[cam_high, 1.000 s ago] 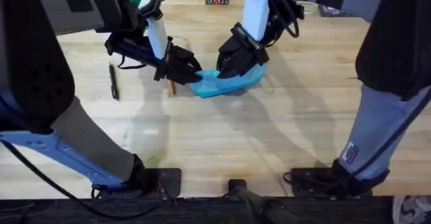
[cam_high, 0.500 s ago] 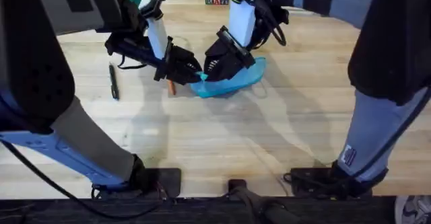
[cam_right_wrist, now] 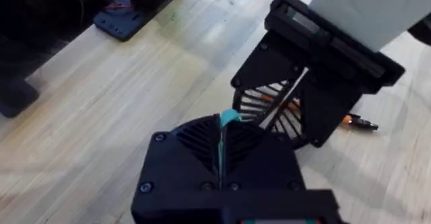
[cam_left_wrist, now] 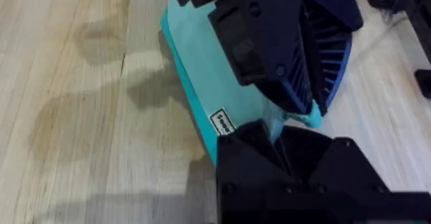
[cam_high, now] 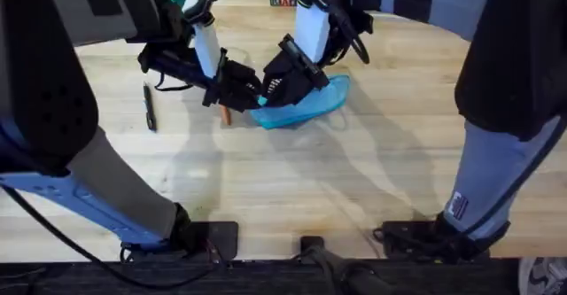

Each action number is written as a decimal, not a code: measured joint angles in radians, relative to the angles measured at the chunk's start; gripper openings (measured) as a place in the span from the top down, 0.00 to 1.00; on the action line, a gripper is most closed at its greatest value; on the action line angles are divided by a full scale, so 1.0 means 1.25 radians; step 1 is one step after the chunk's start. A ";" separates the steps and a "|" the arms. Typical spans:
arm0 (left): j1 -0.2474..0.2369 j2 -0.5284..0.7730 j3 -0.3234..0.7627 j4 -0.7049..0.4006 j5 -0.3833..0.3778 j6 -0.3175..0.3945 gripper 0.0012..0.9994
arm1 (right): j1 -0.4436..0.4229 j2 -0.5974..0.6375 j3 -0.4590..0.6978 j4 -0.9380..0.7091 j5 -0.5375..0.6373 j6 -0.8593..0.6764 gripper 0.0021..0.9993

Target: Unzip the bag, pick up the pens from the table one at a time and place them inside, then zip the bag closed.

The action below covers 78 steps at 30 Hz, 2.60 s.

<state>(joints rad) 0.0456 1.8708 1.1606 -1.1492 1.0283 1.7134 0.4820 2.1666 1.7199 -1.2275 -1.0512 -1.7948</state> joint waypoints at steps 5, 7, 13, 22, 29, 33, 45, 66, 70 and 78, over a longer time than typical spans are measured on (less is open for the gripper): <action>0.000 0.000 0.000 0.000 0.000 0.000 0.96 | 0.000 0.000 0.000 0.004 0.000 0.006 0.97; 0.000 0.000 0.000 0.000 0.000 0.000 0.96 | 0.000 0.000 0.000 0.006 0.000 0.006 0.97; 0.000 0.000 0.000 0.000 0.000 0.000 0.96 | 0.000 0.000 0.000 0.007 0.000 0.006 0.97; 0.000 0.000 0.000 0.004 0.003 0.000 0.96 | 0.009 0.000 0.000 0.005 -0.018 0.011 0.40; 0.005 0.000 0.000 0.007 -0.001 0.000 0.96 | 0.014 0.000 0.000 -0.002 -0.030 0.009 0.00; 0.005 0.000 0.000 0.007 -0.001 0.000 0.96 | 0.014 0.000 0.000 -0.002 -0.031 0.009 0.00; 0.004 0.000 0.000 0.003 0.000 -0.001 0.79 | 0.015 0.000 0.000 0.002 -0.034 0.008 0.00; 0.004 0.000 0.000 0.002 0.000 -0.002 0.01 | -0.211 -0.179 0.003 -0.169 -0.040 0.008 0.00; 0.004 0.000 0.000 0.016 0.000 -0.002 0.01 | -0.251 -0.193 0.003 -0.195 -0.039 0.008 0.00; 0.008 -0.009 0.015 0.017 -0.073 -0.002 0.00 | -0.314 -0.246 0.003 -0.228 -0.034 0.008 0.00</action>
<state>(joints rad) 0.0561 1.8595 1.1793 -1.1285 0.9372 1.7112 0.0893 1.8587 1.7236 -1.5119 -1.0943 -1.7844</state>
